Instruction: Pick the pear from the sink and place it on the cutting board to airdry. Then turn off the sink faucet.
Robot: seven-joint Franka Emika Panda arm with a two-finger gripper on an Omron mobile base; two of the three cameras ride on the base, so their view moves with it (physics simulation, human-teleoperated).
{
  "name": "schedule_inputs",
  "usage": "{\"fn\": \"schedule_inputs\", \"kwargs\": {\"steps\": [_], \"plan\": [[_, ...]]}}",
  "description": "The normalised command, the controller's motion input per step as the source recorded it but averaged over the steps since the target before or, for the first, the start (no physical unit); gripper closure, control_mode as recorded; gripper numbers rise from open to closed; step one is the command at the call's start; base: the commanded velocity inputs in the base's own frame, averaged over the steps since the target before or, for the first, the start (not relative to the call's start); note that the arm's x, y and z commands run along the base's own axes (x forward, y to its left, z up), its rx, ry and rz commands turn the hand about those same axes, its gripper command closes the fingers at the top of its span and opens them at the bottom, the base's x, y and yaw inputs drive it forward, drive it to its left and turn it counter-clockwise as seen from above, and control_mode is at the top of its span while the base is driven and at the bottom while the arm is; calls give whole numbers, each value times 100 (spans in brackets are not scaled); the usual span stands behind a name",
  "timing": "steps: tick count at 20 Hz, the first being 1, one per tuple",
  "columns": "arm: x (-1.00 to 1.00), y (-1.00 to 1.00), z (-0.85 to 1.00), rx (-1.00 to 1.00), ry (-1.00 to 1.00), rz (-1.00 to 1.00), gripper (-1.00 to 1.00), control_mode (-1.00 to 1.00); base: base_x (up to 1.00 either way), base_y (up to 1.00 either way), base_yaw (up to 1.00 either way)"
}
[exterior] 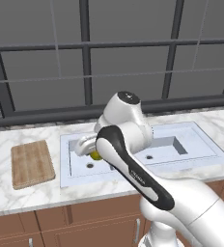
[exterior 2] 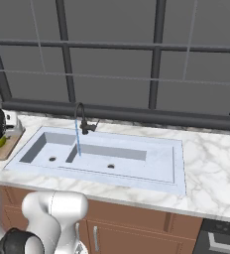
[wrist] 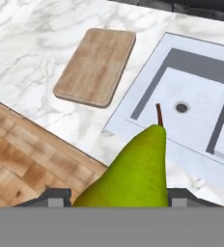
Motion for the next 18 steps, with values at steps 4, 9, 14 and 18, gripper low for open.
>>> {"fn": "schedule_inputs", "kwargs": {"steps": [4, 9, 14, 18], "plan": [[0, 8, 2, 0, -6, 14, 100, -100, 0, 0, 0], [0, 28, 0, 0, -7, 5, 100, -100, 0, 0, 0], [4, 29, 0, 0, -3, 0, 100, -100, 0, 0, 0], [14, 20, 0, 0, 0, 0, 100, -100, 0, 0, 0]]}}
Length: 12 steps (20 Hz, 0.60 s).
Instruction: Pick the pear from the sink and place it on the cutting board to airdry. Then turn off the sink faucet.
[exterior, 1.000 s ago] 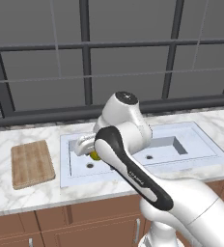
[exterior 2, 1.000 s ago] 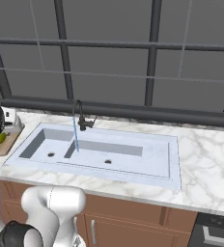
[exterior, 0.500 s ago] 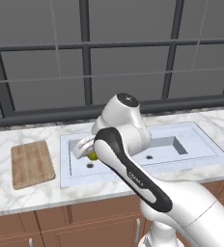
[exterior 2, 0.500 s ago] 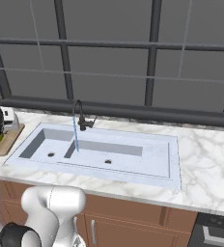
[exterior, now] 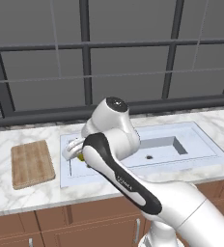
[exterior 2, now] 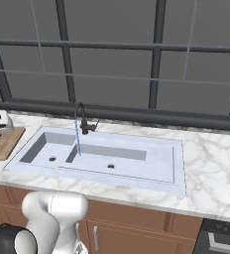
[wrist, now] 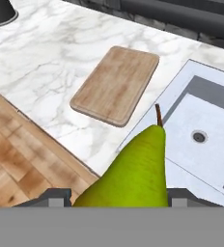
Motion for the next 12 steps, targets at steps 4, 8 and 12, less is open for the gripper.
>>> {"fn": "schedule_inputs", "kwargs": {"steps": [4, 8, 12], "plan": [[24, 27, -1, 0, 0, 0, 100, -100, 0, 0, 0], [34, 34, -5, -1, 0, 0, 100, -100, 0, 0, 0], [39, 31, -15, -2, 0, 0, 100, -100, 0, 0, 0]]}}
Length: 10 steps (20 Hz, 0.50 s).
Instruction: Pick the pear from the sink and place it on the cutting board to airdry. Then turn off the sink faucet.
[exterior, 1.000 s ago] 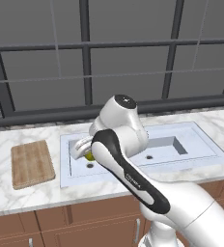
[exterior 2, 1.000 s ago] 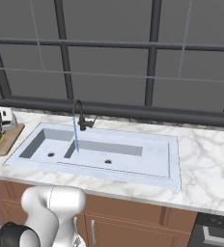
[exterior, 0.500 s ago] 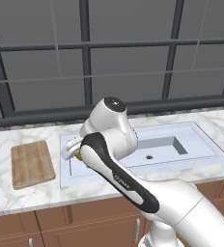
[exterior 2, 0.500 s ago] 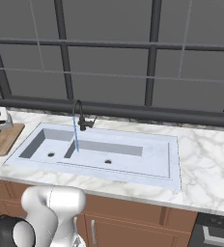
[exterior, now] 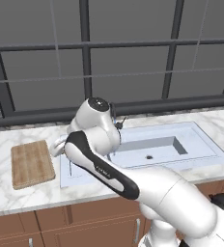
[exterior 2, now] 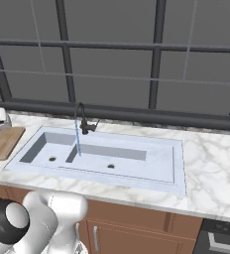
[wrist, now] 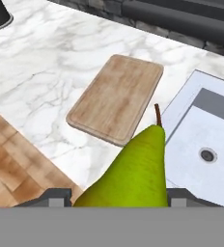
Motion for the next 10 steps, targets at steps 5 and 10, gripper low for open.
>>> {"fn": "schedule_inputs", "kwargs": {"steps": [5, 10], "plan": [[41, 29, -26, -3, 0, 0, 100, -100, 0, 0, 0], [36, 27, -31, -4, 0, 0, 100, -100, 0, 0, 0]]}}
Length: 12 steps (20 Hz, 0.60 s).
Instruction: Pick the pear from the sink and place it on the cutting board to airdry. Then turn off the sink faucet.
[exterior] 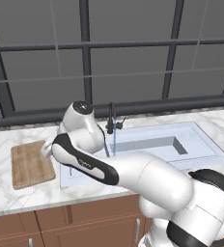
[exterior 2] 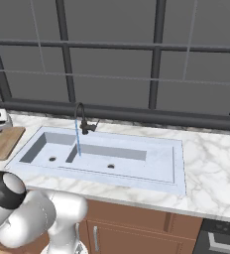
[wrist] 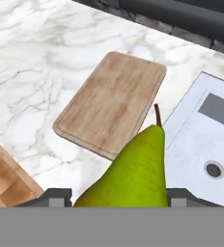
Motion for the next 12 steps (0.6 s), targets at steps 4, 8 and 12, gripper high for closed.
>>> {"fn": "schedule_inputs", "kwargs": {"steps": [4, 8, 12], "plan": [[22, 29, -16, -2, 0, 0, 100, -100, 0, 0, 0], [22, 33, -11, -1, 1, 0, 100, -100, 0, 0, 0], [17, 18, -17, 0, 2, 0, 100, -100, 0, 0, 0]]}}
